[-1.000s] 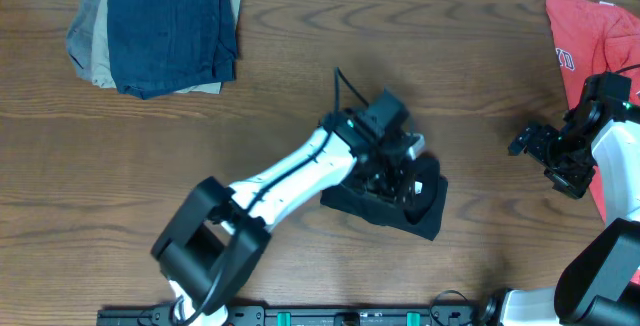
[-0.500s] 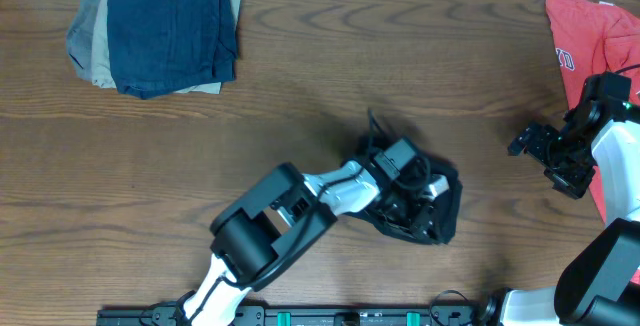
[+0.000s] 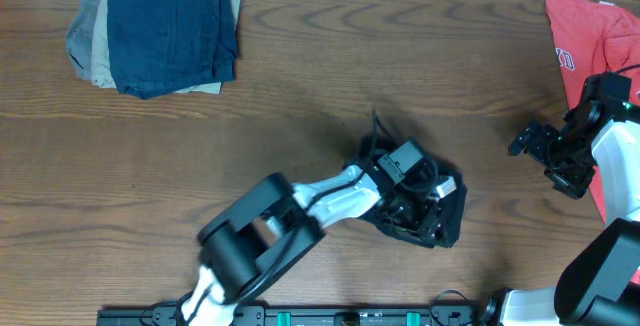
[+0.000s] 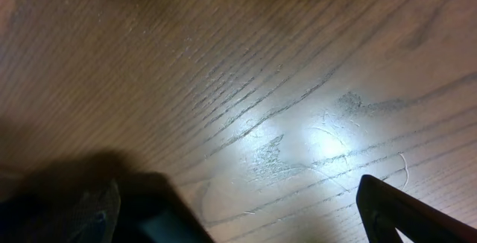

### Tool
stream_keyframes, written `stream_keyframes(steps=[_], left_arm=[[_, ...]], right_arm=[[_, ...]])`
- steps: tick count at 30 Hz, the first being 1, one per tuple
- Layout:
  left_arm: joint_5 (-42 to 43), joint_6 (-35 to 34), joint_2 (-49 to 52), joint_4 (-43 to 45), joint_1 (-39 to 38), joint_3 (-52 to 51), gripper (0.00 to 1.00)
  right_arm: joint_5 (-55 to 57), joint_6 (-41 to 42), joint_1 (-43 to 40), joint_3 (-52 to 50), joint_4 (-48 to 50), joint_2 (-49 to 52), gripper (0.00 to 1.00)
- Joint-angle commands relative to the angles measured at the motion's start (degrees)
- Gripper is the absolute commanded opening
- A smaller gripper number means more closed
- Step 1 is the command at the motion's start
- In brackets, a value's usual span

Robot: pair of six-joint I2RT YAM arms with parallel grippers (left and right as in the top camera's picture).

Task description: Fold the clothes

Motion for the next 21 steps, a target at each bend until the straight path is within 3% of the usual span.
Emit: stream_keyframes(steps=[1, 8, 15, 21], left_arm=[[-0.1, -1.2, -8.6, 0.0, 1.2, 0.2, 0.42], [-0.1, -1.0, -17.5, -5.6, 10.4, 0.2, 0.43], [-6.1, 4.7, -16.0, -19.6, 22.2, -0.1, 0.43], [-5.6, 6.7, -11.9, -22.0, 24.3, -1.0, 0.43]], right_arm=[[0.2, 0.6, -0.2, 0.4, 0.1, -0.4, 0.99], [0.2, 0.6, -0.2, 0.4, 0.1, -0.4, 0.99], [0.2, 0.6, -0.2, 0.4, 0.1, -0.4, 0.99], [0.2, 0.6, -0.2, 0.4, 0.1, -0.4, 0.99]])
